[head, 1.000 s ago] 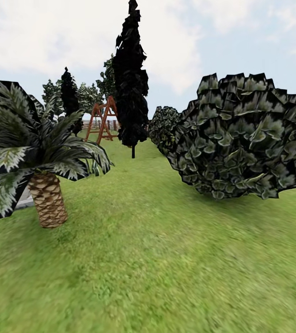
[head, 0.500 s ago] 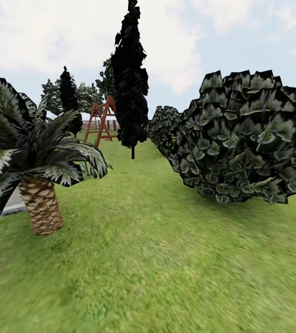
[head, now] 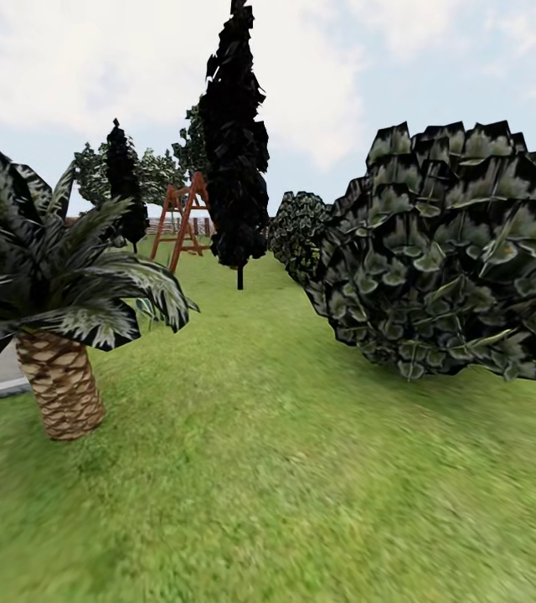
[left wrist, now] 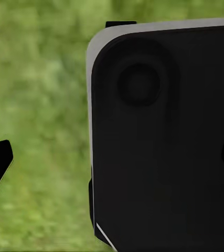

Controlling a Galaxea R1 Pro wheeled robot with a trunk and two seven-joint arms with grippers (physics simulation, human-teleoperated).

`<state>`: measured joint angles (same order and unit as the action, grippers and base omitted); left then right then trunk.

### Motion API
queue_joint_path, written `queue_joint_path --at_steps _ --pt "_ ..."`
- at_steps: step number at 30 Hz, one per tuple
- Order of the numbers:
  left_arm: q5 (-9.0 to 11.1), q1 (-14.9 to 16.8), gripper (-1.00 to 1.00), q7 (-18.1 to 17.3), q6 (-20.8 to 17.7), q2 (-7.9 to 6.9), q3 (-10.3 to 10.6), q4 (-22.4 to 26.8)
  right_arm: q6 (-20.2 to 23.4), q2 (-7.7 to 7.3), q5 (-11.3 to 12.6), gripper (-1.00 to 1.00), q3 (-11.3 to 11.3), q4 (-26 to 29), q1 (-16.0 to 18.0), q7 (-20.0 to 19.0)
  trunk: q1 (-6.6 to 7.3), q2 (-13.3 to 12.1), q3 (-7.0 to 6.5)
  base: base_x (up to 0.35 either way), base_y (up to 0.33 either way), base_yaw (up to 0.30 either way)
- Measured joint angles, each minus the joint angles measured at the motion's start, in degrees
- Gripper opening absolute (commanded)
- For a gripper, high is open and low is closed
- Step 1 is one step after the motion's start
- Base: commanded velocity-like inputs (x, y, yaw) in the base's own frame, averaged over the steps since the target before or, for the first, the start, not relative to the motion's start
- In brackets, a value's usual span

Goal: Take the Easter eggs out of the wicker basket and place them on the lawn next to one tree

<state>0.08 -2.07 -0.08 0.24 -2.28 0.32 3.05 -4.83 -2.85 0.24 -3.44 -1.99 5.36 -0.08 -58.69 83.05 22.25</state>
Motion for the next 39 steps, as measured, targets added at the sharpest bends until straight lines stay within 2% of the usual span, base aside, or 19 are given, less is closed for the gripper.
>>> queue_joint_path --at_steps 39 --pt "0.0 0.0 1.00 0.0 0.0 0.01 0.0 0.0 0.0 -0.05 0.0 1.00 0.0 0.0 0.0 0.0 0.00 0.0 0.00 0.342 0.000 0.000"
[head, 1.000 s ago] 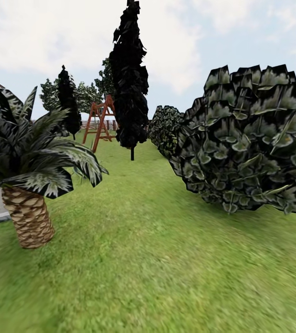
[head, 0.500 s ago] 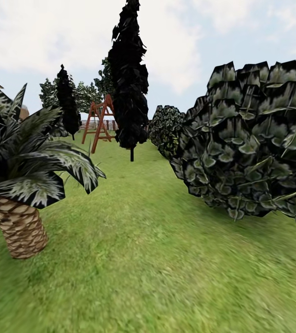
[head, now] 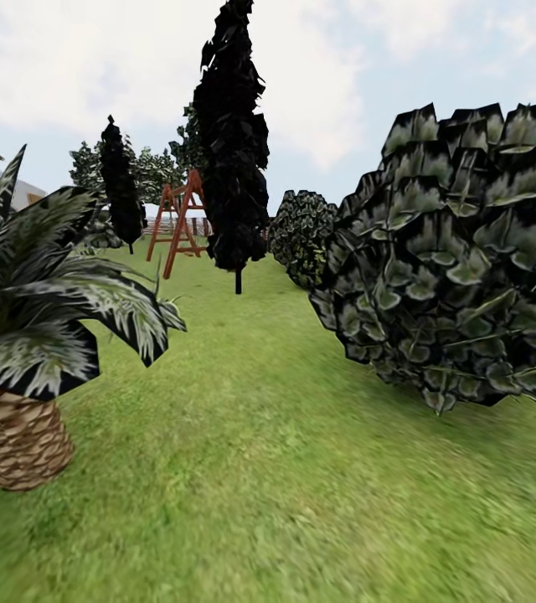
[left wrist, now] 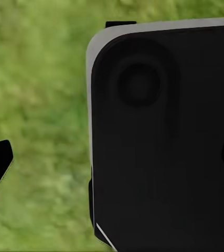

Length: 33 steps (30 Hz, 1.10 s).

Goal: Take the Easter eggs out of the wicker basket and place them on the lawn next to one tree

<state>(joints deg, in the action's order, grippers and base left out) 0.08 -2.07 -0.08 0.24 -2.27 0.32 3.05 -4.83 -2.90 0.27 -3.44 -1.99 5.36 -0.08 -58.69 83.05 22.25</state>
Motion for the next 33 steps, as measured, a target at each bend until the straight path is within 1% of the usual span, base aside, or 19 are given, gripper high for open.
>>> queue_joint_path --at_steps 19,26,33 --pt "0.0 0.0 1.00 0.0 0.0 0.00 0.0 0.0 0.0 0.00 0.0 1.00 0.0 0.0 0.0 0.0 0.00 0.0 0.00 0.342 0.000 0.000" --pt "0.0 0.0 1.00 0.0 0.0 -0.01 0.0 0.0 0.0 0.02 0.0 1.00 0.0 0.0 0.0 0.0 0.00 0.0 0.00 0.342 0.000 0.129" --pt "0.0 0.0 1.00 0.0 0.0 0.01 0.0 0.0 0.1 0.08 0.0 1.00 0.0 0.0 0.0 0.0 0.00 0.0 0.00 0.342 0.000 0.014"
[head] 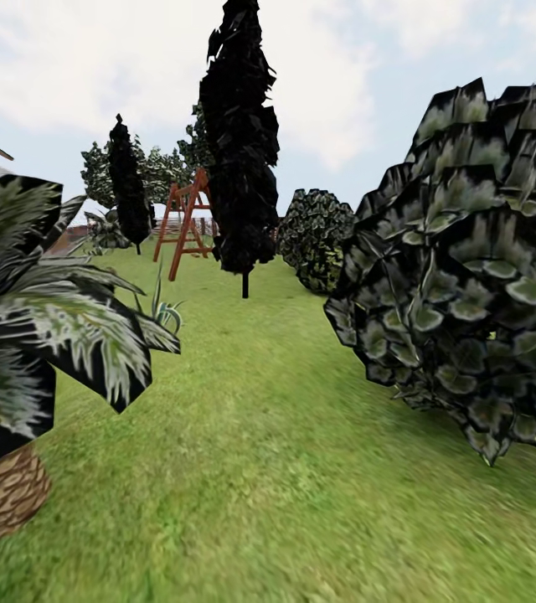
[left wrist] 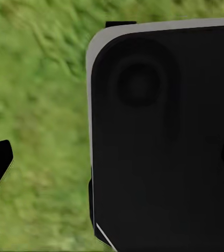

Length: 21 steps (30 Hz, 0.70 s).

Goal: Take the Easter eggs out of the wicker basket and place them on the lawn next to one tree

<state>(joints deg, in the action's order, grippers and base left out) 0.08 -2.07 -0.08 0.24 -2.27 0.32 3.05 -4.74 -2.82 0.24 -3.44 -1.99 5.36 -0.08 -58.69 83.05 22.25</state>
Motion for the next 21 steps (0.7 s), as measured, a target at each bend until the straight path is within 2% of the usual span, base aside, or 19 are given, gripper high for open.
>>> queue_joint_path --at_steps 16,21 --pt "0.0 0.0 1.00 0.0 0.0 -0.01 0.0 0.0 -0.1 0.00 0.0 1.00 0.0 0.0 0.0 0.0 0.00 0.0 0.00 0.342 0.000 0.001" --pt "0.0 0.0 1.00 0.0 0.0 -0.01 0.0 0.0 -0.1 0.01 0.1 1.00 0.0 0.0 0.0 0.0 0.00 0.0 0.00 0.342 0.000 0.110"
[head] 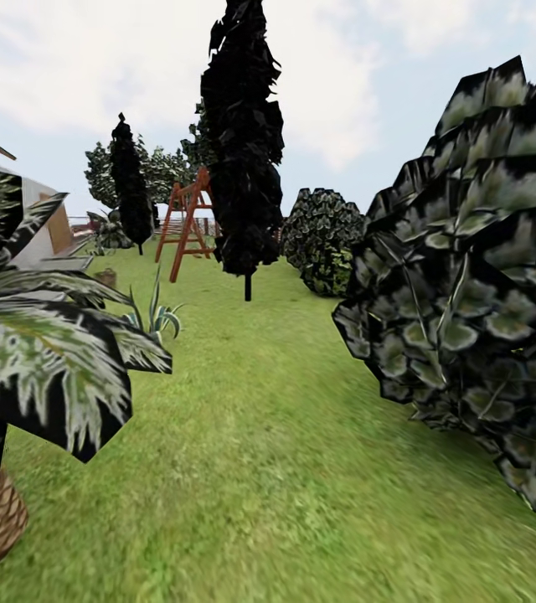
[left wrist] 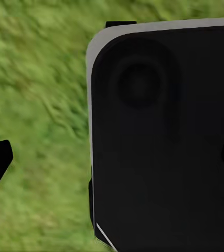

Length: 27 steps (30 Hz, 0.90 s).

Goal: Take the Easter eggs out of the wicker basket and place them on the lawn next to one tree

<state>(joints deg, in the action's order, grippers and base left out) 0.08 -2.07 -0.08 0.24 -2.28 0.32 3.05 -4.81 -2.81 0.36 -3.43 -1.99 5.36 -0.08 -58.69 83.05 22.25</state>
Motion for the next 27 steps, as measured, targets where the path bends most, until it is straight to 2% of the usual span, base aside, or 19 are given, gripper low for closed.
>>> queue_joint_path --at_steps 6,27 --pt "0.0 0.0 1.00 0.0 0.0 0.00 0.0 0.0 0.0 -0.06 0.0 1.00 0.0 0.0 0.0 0.0 0.00 0.0 0.00 0.342 0.000 0.098" --pt "0.0 0.0 1.00 0.0 0.1 0.00 0.0 0.0 0.0 -0.09 0.1 1.00 0.0 0.0 0.0 0.0 0.00 0.0 0.00 0.342 0.000 0.003"
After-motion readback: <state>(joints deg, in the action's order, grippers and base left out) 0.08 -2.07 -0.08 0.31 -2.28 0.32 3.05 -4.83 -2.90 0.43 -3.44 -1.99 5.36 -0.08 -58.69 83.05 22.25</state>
